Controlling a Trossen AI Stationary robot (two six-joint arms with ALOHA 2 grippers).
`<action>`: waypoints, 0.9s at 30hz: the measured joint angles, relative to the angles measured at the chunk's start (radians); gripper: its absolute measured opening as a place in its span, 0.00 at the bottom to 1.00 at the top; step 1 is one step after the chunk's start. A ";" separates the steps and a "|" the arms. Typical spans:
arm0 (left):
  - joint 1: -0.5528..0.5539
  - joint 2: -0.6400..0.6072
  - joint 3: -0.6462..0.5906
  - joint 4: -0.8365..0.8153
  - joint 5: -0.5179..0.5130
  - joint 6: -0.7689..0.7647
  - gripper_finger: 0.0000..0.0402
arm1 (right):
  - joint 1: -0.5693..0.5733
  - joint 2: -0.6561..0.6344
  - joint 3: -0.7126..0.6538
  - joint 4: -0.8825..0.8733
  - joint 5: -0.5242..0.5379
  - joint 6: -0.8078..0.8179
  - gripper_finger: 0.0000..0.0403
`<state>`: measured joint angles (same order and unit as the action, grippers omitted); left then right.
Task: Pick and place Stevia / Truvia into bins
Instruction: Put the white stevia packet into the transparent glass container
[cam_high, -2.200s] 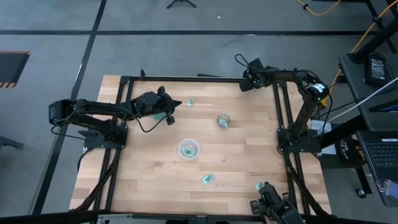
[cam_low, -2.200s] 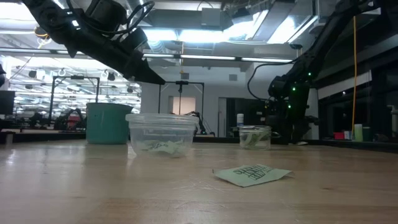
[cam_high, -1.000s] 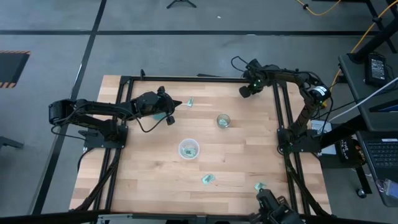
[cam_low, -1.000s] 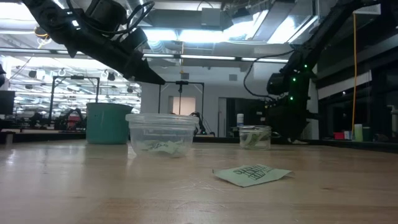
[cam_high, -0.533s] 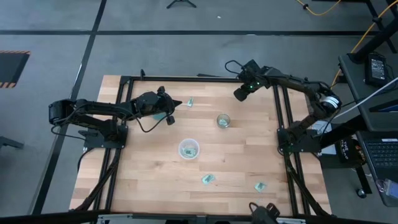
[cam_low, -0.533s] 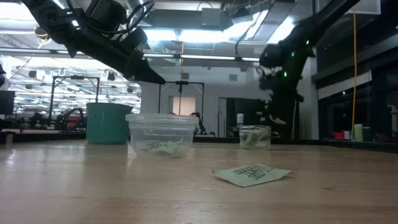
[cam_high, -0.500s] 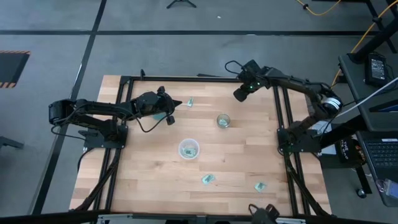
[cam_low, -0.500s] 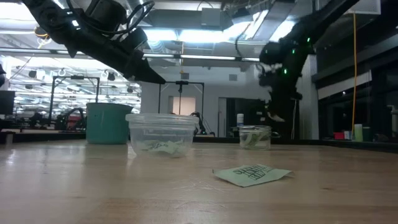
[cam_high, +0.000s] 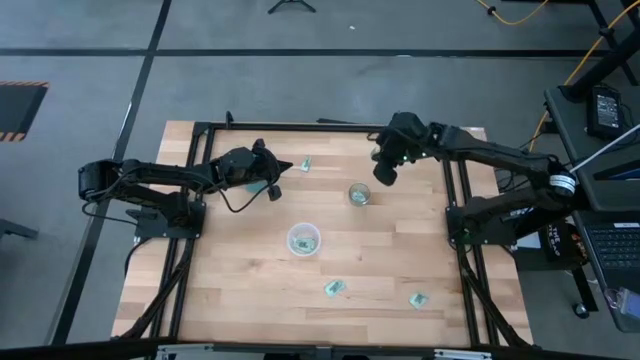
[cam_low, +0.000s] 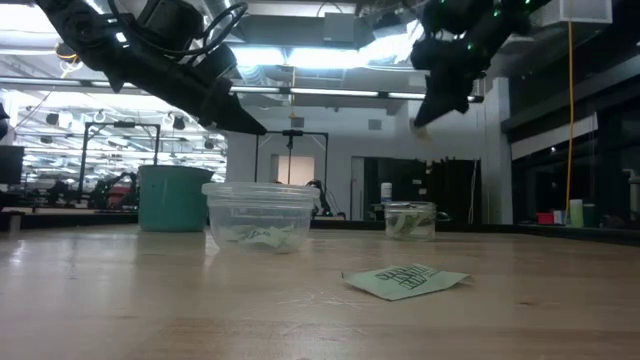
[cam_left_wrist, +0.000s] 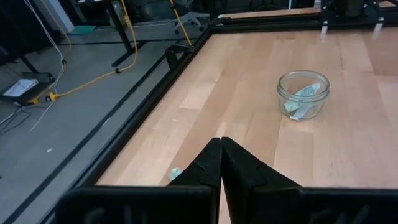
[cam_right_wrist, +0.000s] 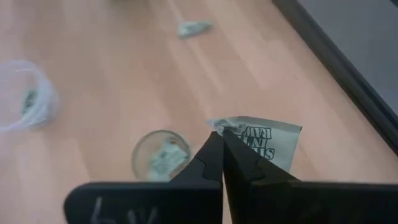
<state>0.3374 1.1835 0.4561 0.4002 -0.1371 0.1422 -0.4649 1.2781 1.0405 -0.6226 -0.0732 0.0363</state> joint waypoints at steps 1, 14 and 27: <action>0.000 0.000 0.000 0.000 0.000 -0.002 0.01 | 0.020 -0.007 0.000 0.001 0.001 -0.015 0.00; -0.002 0.000 0.000 0.000 0.000 0.000 0.01 | 0.286 -0.021 0.000 0.011 0.080 -0.067 0.00; -0.002 0.000 0.000 -0.001 0.000 0.001 0.01 | 0.483 -0.015 0.000 0.025 0.052 -0.046 0.00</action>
<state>0.3359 1.1835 0.4561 0.3988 -0.1371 0.1436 0.0176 1.2635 1.0409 -0.5977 -0.0213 -0.0095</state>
